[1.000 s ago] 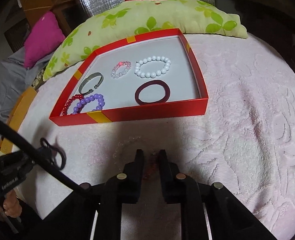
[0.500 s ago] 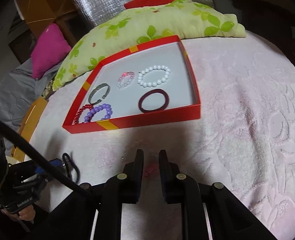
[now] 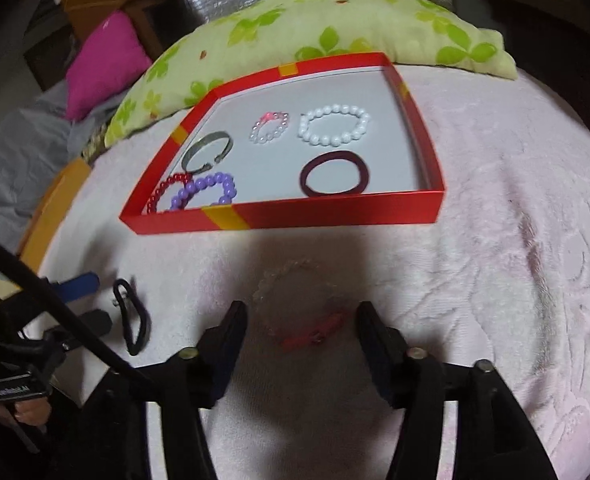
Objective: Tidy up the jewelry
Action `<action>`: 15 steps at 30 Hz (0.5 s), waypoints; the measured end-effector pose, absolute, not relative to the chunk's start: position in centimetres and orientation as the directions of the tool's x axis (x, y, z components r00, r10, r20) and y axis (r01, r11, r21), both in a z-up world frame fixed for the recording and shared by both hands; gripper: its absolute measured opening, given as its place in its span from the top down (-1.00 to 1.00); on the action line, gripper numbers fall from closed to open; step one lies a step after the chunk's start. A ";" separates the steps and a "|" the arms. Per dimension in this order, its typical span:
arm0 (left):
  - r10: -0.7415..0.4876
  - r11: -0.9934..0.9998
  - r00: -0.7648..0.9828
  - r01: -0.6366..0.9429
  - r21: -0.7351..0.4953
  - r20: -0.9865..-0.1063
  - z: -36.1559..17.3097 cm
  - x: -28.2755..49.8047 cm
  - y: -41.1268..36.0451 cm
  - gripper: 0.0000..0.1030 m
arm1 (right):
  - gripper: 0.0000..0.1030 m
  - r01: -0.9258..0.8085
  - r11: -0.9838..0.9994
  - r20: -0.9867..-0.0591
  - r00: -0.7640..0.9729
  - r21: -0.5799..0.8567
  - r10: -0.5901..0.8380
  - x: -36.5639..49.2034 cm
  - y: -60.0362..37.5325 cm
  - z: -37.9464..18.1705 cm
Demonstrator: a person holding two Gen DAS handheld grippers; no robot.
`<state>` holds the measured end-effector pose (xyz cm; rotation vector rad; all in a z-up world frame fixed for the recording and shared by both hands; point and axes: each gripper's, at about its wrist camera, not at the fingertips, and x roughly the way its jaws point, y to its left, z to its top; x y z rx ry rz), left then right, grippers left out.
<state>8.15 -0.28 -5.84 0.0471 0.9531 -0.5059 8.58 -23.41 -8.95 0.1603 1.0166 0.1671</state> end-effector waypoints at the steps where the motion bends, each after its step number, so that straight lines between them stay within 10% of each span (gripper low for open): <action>1: -0.386 0.888 0.472 0.424 -0.179 -0.793 -6.0 8.3 -0.4 -0.31 | -0.34 -0.078 0.977 -0.828 0.521 0.196 0.208 8.5 -23.0 -9.0; 5: -0.342 0.905 0.475 0.399 -0.148 -0.811 -6.8 8.8 -1.1 -0.31 | -0.36 -0.109 0.986 -0.824 0.542 0.129 0.168 8.3 -22.3 -9.5; 8: -0.332 0.904 0.476 0.407 -0.131 -0.814 -7.1 8.9 -1.5 -0.31 | -0.01 -0.108 0.992 -0.821 0.560 0.061 0.111 8.2 -22.1 -9.7; 15: -0.327 0.884 0.473 0.459 -0.087 -0.818 -7.6 8.5 -2.3 0.56 | 0.58 -0.058 0.993 -0.815 0.568 0.099 0.114 8.2 -24.0 -9.4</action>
